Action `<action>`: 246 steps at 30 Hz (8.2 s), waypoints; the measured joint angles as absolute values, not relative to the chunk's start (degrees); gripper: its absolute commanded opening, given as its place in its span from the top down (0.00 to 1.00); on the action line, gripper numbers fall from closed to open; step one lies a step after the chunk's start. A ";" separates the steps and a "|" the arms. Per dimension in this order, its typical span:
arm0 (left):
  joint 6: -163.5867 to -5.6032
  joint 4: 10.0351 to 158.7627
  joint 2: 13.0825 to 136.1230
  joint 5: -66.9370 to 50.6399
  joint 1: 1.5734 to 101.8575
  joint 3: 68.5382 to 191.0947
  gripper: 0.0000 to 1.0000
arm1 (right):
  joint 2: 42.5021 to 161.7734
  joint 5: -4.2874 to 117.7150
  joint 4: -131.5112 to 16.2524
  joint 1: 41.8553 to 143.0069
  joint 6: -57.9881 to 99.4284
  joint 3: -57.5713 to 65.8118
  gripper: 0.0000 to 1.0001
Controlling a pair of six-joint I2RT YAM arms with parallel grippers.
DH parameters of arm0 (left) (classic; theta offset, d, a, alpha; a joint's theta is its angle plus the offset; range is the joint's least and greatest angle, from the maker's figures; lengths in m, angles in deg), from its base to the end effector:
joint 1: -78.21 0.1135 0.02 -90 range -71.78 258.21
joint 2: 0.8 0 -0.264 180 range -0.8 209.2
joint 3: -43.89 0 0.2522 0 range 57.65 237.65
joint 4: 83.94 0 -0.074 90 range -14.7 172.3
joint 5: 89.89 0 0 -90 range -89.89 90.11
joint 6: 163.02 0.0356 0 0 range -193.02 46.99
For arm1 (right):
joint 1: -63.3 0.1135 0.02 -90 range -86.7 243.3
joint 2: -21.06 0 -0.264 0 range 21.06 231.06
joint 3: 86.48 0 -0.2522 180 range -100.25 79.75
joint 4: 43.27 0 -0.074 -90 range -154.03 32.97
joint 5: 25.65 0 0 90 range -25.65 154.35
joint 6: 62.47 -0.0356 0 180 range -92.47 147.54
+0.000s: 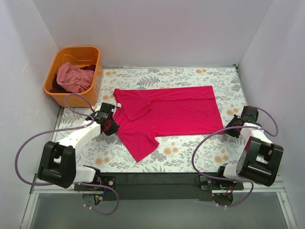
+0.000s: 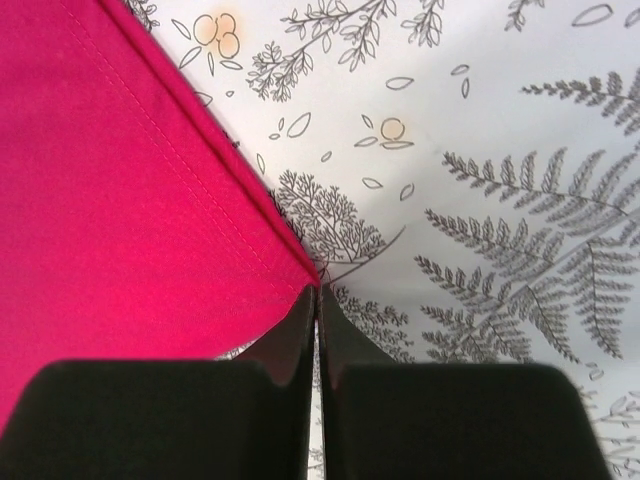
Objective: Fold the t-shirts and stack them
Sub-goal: Fold the tshirt
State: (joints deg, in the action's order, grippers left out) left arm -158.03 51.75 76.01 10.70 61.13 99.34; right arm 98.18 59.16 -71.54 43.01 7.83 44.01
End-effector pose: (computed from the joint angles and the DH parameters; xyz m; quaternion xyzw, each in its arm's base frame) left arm 0.2309 -0.0641 0.1794 -0.5599 0.7964 -0.1065 0.2021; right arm 0.2319 -0.0823 0.1634 0.3141 0.9020 0.0418 0.2933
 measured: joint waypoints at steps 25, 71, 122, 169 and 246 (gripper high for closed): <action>-155.45 47.93 88.49 7.82 65.83 115.14 1.00 | 110.79 56.37 -77.52 47.18 6.93 23.79 0.99; -150.71 51.92 89.59 5.70 69.53 120.17 0.21 | 115.93 57.11 -72.52 57.89 10.69 15.31 0.46; -164.96 57.11 83.97 -7.40 55.47 98.25 1.00 | 125.65 44.67 -44.94 100.08 -2.25 26.78 0.57; -138.47 60.49 120.80 4.10 60.46 150.57 1.00 | 144.97 38.88 -54.01 91.14 -3.86 -4.27 0.98; -148.39 57.96 93.30 5.09 62.95 114.36 0.96 | 118.88 50.03 -60.52 76.34 11.46 25.12 0.73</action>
State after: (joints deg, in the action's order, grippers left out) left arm -148.39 57.96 93.30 5.09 62.95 114.36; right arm 118.88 50.03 -60.52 76.34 11.46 25.12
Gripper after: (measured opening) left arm 0.044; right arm 0.270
